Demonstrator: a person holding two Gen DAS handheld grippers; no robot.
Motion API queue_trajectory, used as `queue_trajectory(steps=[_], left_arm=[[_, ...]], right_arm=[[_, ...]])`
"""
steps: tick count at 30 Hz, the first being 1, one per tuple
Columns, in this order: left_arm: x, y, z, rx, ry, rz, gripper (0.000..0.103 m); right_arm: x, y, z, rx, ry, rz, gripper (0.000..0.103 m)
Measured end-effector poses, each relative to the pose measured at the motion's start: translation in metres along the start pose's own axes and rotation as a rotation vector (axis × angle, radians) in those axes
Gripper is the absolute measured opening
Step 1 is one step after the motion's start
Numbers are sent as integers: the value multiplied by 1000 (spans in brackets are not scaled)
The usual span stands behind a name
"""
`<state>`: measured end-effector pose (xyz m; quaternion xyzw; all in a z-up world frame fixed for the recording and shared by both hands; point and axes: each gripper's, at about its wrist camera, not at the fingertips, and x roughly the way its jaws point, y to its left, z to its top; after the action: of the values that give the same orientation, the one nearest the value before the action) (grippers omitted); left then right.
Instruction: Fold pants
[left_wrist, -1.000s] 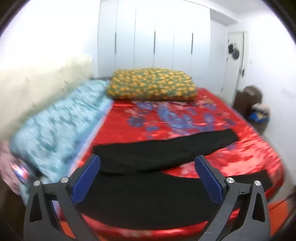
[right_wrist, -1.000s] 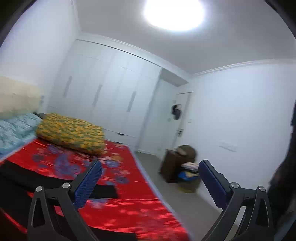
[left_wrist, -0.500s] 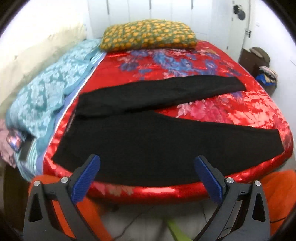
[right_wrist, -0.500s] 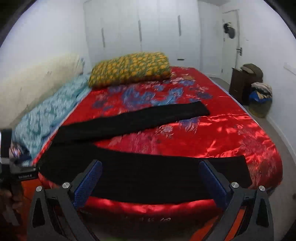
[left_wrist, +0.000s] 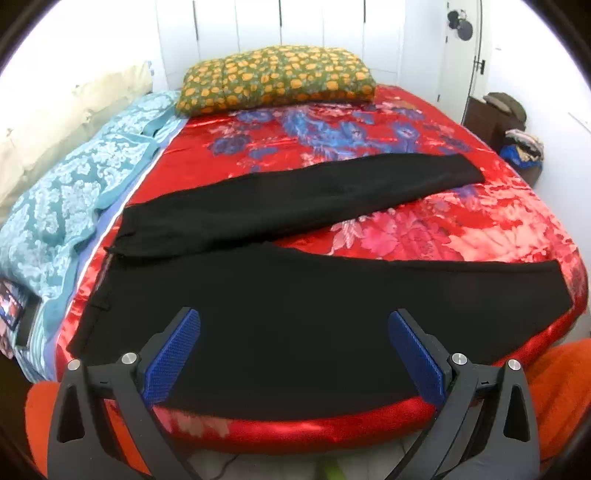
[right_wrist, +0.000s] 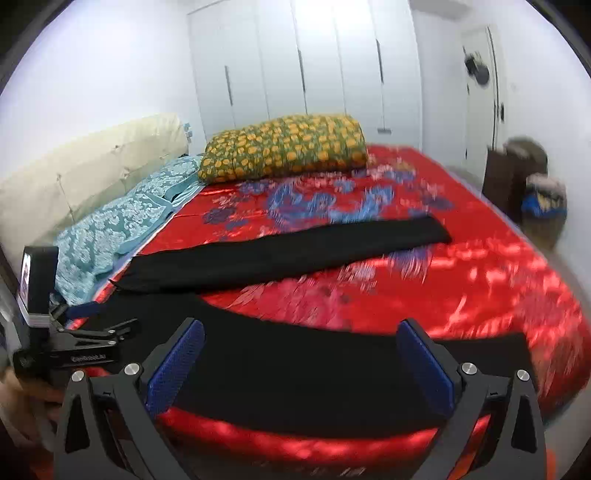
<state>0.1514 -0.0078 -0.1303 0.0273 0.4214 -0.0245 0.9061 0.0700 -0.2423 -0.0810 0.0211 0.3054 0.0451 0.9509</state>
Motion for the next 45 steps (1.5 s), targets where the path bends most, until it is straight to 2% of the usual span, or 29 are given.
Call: queue_trajectory(steps=[1,3,7,12,17,21,22,25,29,32,36,38,41,42,43,44,45], left_arm=[[6,2,3,-3,-2,3,102],[21,5,12,-1,-9,26,102],[66,17,36,12,0,101,102],[146,48,67,-61,63,171,102],[224,77,97,-144,103,267,102],[277,93,97,-160,152,357,102],[286,95,93,-162,158,357,103],[286,102,84,-199,112,323,103],[287,96,78,-183,77,347,102],[288,95,77,-176,70,358,102],[291,94,78,-176,64,360,102],[291,94,79,-176,62,361,102],[291,95,79,-178,59,359,102],[291,95,79,-178,58,359,102],[291,95,79,-179,58,358,102],[291,95,79,-179,57,358,102],[292,95,79,-179,57,358,102]], right_arm=[[5,1,-1,-36,-11,-10,103],[24,0,-5,-92,27,-25,103],[51,-13,-7,-42,100,3,103],[86,-40,4,-2,163,5,103],[140,-94,41,34,158,-78,103],[193,-147,67,95,165,-105,103],[210,-161,74,102,177,-115,103],[258,-200,94,93,210,-161,103],[339,-271,124,72,260,-260,103],[391,-311,144,85,313,-280,101],[447,-347,163,171,392,-221,89],[469,-352,165,178,442,-196,74],[493,-350,163,152,505,-193,72],[497,-351,161,151,518,-191,69],[500,-352,159,155,529,-178,47],[499,-352,158,162,528,-165,30],[492,-352,159,167,508,-179,19]])
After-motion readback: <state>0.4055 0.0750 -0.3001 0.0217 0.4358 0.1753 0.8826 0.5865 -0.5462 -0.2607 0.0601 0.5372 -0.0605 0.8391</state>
